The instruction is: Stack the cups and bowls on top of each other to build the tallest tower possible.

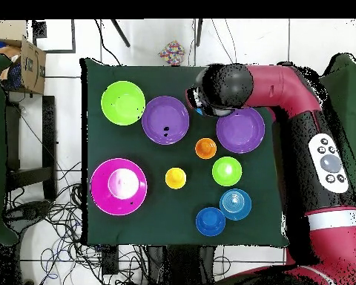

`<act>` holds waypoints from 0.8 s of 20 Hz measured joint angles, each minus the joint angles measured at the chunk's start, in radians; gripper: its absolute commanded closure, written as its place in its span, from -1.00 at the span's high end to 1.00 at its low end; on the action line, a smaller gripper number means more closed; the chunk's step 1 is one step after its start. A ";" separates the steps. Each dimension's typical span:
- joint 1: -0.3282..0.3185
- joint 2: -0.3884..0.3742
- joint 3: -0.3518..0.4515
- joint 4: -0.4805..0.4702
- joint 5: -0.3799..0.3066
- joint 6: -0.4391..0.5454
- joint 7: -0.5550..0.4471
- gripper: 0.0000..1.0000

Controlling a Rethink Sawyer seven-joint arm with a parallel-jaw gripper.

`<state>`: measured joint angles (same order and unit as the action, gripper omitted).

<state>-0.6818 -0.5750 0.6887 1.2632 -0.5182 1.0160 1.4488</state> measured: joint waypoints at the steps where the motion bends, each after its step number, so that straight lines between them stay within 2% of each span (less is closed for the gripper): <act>1: 0.000 0.000 0.000 0.001 0.000 0.000 0.000 1.00; 9: 0.000 -0.030 0.000 0.049 -0.001 0.000 0.000 1.00; 16: 0.000 -0.094 0.000 0.116 -0.001 -0.009 0.000 1.00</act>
<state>-0.6817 -0.6694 0.6887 1.3789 -0.5196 1.0073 1.4488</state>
